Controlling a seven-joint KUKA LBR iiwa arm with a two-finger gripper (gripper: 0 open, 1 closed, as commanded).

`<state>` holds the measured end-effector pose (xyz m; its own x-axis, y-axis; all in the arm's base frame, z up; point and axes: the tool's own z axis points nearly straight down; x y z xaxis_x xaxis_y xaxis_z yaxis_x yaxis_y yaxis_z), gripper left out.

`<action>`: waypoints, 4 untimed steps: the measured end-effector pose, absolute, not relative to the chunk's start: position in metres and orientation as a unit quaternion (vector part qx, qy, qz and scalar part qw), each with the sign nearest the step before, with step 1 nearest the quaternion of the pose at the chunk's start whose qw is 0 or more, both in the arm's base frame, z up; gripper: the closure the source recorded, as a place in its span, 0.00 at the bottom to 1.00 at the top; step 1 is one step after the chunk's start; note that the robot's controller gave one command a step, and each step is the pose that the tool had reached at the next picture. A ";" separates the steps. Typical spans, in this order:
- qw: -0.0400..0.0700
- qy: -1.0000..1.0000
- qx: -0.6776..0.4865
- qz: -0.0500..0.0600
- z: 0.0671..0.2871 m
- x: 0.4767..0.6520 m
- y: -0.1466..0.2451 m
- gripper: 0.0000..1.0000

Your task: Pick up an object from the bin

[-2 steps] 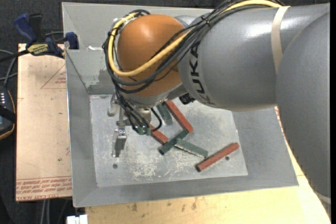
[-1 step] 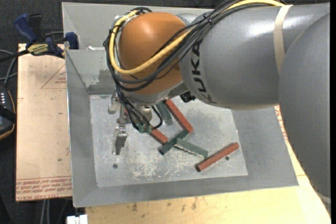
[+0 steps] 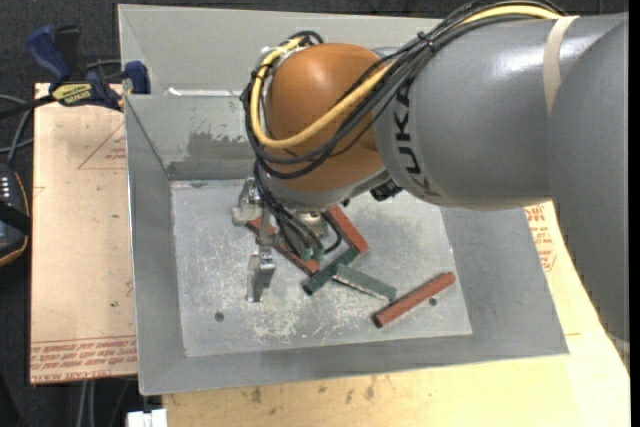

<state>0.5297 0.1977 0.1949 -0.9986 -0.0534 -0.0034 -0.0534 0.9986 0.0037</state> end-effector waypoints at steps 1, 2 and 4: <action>-0.003 0.997 -0.073 -0.001 0.192 0.539 0.166 0.00; 0.003 0.999 -0.054 0.001 0.160 0.547 0.110 0.00; 0.001 0.999 -0.054 0.001 0.083 0.552 0.098 1.00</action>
Offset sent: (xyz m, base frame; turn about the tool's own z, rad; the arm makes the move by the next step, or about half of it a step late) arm 0.0196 -0.1119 -0.0550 -0.0212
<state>0.5521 0.0984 0.0831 -0.9941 -0.1085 -0.0018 -0.1085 0.9941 0.0019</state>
